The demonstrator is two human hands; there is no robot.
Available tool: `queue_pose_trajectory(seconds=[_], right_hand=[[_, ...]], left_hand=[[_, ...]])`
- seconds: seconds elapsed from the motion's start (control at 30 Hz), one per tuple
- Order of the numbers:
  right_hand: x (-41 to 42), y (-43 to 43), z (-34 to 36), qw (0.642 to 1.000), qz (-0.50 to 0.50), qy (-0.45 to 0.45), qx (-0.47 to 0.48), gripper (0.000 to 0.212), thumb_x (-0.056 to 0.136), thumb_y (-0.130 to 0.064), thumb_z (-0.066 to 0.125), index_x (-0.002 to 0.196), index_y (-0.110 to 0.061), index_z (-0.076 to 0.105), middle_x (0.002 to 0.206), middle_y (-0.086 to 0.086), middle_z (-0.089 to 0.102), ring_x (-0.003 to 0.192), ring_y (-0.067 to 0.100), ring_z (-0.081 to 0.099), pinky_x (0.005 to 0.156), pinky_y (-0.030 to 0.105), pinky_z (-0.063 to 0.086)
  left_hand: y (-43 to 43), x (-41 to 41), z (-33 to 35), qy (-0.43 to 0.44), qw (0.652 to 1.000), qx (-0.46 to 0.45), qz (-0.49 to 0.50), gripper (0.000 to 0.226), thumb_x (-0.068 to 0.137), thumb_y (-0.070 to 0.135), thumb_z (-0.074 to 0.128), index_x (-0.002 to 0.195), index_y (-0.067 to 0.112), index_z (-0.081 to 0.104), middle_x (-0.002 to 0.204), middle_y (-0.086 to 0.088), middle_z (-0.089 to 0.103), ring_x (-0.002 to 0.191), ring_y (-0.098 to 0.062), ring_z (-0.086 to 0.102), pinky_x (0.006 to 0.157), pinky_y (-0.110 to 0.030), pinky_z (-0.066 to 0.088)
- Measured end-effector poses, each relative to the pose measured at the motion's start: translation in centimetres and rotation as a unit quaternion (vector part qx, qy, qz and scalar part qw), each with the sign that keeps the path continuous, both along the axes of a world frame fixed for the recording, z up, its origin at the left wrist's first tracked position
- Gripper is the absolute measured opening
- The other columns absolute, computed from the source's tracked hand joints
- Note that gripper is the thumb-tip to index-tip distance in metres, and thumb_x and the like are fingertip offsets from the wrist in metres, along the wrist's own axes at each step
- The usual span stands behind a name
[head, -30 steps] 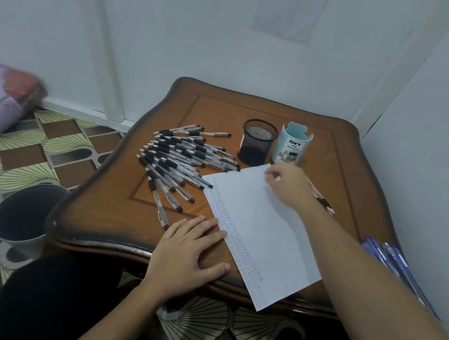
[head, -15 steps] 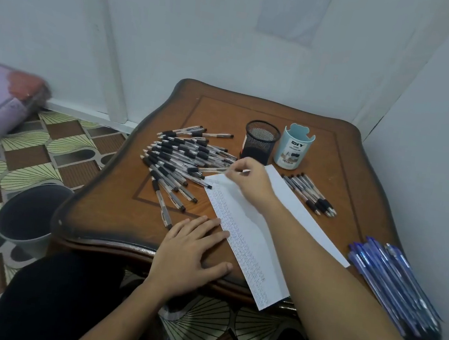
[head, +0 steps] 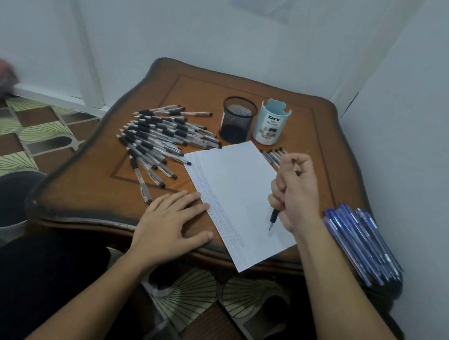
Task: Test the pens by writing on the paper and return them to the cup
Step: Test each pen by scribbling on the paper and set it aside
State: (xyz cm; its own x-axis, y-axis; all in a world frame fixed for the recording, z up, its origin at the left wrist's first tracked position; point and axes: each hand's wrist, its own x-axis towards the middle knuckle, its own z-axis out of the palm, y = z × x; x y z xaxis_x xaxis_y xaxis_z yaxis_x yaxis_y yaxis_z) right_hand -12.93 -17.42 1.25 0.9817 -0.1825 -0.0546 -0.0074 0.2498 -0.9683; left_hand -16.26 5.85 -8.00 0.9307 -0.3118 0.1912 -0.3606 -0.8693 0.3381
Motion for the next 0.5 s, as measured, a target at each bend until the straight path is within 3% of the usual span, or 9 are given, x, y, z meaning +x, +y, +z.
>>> queue_pose_trajectory(seconds=[0.07, 0.13, 0.17, 0.23, 0.3, 0.4, 0.43, 0.5], right_hand=[[-1.2, -0.1, -0.8, 1.0, -0.006, 0.006, 0.018, 0.016, 0.102, -0.021, 0.053, 0.088, -0.014, 0.055, 0.049, 0.001, 0.031, 0.04, 0.014, 0.032, 0.043, 0.025, 0.029], [-2.2, -0.3, -1.6, 0.998, 0.002, 0.026, 0.064, 0.03, 0.106, -0.027, 0.041, 0.094, -0.008, 0.061, 0.051, 0.003, 0.043, 0.051, 0.019, 0.052, 0.056, 0.032, 0.044], [-2.7, -0.5, -2.1, 0.996, 0.013, 0.037, 0.084, 0.042, 0.107, -0.036, 0.034, 0.094, -0.007, 0.062, 0.054, 0.004, 0.048, 0.056, 0.018, 0.054, 0.062, 0.033, 0.045], [-3.6, -1.3, -3.0, 0.996, 0.037, 0.061, 0.059, 0.065, 0.099, -0.056, 0.024, 0.094, -0.006, 0.065, 0.054, 0.004, 0.049, 0.054, 0.015, 0.046, 0.06, 0.031, 0.037], [-4.7, -2.0, -3.8, 0.995, 0.059, 0.075, -0.011, 0.069, 0.092, -0.06, 0.026, 0.103, -0.005, 0.067, 0.058, 0.008, 0.057, 0.055, 0.017, 0.05, 0.054, 0.029, 0.036], [-5.6, -2.3, -4.8, 0.991, 0.089, 0.053, -0.09, 0.029, 0.099, -0.027, 0.054, 0.095, -0.002, 0.069, 0.074, 0.012, 0.071, 0.066, 0.018, 0.059, 0.049, 0.022, 0.04], [-5.8, -2.4, -5.0, 0.988, 0.096, 0.04, -0.117, 0.012, 0.091, -0.016, 0.067, 0.087, -0.005, 0.068, 0.069, 0.007, 0.068, 0.062, 0.015, 0.056, 0.049, 0.019, 0.038], [-6.1, -2.3, -5.3, 0.982, 0.107, 0.024, -0.155, 0.004, 0.075, -0.009, 0.069, 0.075, -0.01, 0.066, 0.058, -0.003, 0.057, 0.053, 0.007, 0.047, 0.05, 0.015, 0.035]], left_hand=[[0.0, -0.1, 0.1, 0.005, 1.0, 0.004, 0.002, 0.079, 0.076, 0.086, 0.02, 0.14, 0.047, 0.043, 0.153, 0.021, 0.031, 0.144, -0.003, 0.018, 0.114, -0.027, 0.004], [0.0, -0.1, 0.3, 0.008, 1.0, 0.003, 0.001, 0.078, 0.076, 0.085, 0.021, 0.14, 0.046, 0.043, 0.153, 0.021, 0.031, 0.144, -0.003, 0.018, 0.115, -0.027, 0.004], [0.0, -0.1, 0.3, 0.009, 1.0, 0.003, 0.0, 0.078, 0.076, 0.085, 0.021, 0.14, 0.046, 0.043, 0.153, 0.021, 0.031, 0.144, -0.003, 0.018, 0.115, -0.028, 0.005], [0.0, -0.1, 0.3, 0.01, 1.0, 0.004, -0.002, 0.077, 0.076, 0.085, 0.022, 0.14, 0.046, 0.043, 0.153, 0.02, 0.032, 0.144, -0.004, 0.019, 0.115, -0.029, 0.006], [0.0, -0.1, 0.2, 0.011, 1.0, 0.003, -0.003, 0.077, 0.077, 0.085, 0.022, 0.14, 0.046, 0.044, 0.153, 0.02, 0.032, 0.144, -0.004, 0.02, 0.115, -0.031, 0.008], [0.0, -0.1, 0.3, 0.013, 1.0, 0.004, -0.003, 0.078, 0.077, 0.085, 0.022, 0.14, 0.046, 0.044, 0.153, 0.02, 0.032, 0.144, -0.004, 0.02, 0.115, -0.031, 0.009], [0.0, -0.1, 0.3, 0.011, 1.0, 0.005, -0.003, 0.078, 0.077, 0.085, 0.022, 0.14, 0.045, 0.044, 0.153, 0.02, 0.032, 0.144, -0.004, 0.02, 0.115, -0.031, 0.009], [0.0, -0.1, 0.4, 0.009, 1.0, 0.003, -0.003, 0.078, 0.077, 0.084, 0.022, 0.14, 0.045, 0.044, 0.153, 0.019, 0.033, 0.144, -0.005, 0.021, 0.115, -0.031, 0.009]])
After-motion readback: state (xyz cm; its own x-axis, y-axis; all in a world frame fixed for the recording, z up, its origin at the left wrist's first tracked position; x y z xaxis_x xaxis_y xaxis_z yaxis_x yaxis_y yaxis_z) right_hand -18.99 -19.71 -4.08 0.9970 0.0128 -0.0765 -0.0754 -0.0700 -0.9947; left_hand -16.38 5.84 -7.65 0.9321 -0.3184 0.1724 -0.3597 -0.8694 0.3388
